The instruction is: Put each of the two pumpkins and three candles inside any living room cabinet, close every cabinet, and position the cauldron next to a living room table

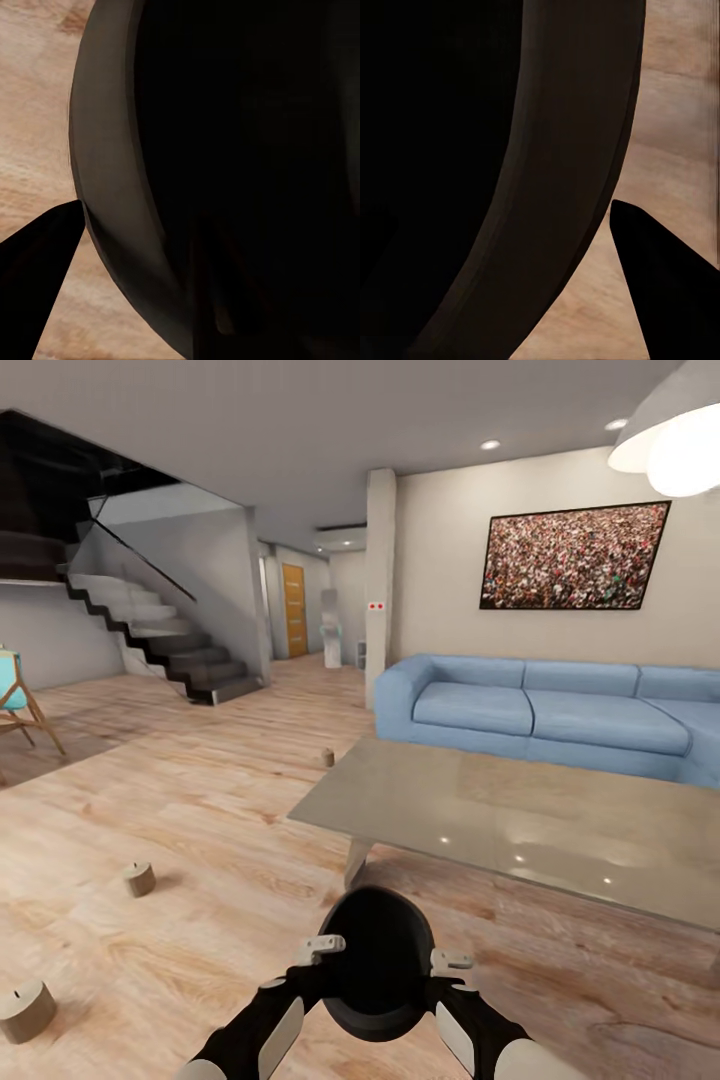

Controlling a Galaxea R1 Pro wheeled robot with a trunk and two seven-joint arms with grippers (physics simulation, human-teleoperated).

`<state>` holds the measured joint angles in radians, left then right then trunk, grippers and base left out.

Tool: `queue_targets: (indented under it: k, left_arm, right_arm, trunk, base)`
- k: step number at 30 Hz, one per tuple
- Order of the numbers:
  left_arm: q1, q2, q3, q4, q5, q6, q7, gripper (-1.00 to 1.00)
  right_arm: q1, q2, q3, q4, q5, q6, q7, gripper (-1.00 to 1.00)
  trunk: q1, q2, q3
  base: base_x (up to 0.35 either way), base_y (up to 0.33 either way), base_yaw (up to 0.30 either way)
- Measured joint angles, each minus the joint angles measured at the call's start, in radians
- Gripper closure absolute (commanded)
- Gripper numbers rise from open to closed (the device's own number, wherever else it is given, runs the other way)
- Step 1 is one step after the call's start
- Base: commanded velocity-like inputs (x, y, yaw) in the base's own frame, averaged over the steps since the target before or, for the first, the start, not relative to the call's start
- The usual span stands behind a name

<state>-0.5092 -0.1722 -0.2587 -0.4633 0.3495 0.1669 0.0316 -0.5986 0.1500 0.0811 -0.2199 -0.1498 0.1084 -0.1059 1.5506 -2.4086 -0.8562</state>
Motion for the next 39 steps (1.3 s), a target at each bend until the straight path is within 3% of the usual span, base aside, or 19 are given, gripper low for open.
queue_targets:
  k: [39]
  left_arm:
    - [-0.001, 0.0, 0.0, 0.0, 0.0, 0.0, 0.0, 1.0]
  right_arm:
    - [0.0, 0.0, 0.0, -0.001, 0.0, 0.0, 0.0, 1.0]
  trunk:
    - [0.0, 0.0, 0.032]
  base:
    - [0.0, 0.151, -0.268]
